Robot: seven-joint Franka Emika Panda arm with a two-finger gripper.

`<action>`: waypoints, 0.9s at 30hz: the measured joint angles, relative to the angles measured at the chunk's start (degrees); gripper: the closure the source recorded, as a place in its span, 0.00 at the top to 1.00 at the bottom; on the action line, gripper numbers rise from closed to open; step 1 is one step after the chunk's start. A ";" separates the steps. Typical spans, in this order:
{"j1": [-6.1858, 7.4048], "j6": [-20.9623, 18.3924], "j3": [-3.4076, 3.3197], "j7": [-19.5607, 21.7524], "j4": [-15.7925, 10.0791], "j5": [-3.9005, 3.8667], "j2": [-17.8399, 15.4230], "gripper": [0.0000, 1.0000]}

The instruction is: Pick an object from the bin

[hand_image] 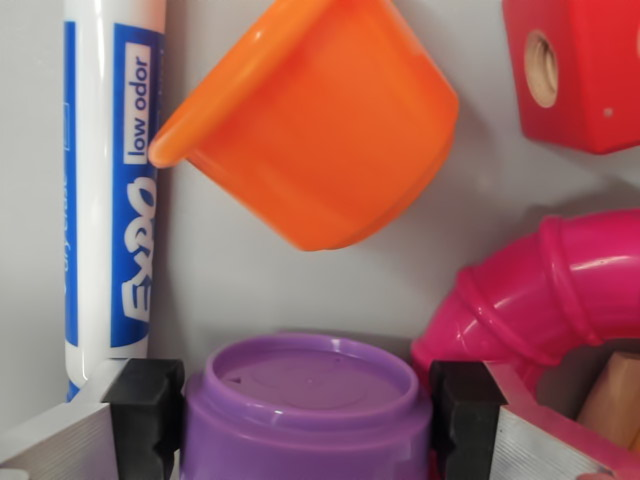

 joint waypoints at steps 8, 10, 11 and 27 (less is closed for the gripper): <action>-0.01 -0.04 -0.01 0.00 -0.02 0.00 -0.39 0.00; -0.01 -0.24 -0.01 0.00 -0.06 0.00 -0.52 0.00; -0.01 -0.36 -0.01 0.00 -0.12 0.00 -0.63 0.00; -0.36 -4.76 0.54 -0.16 -1.55 0.26 -6.22 0.00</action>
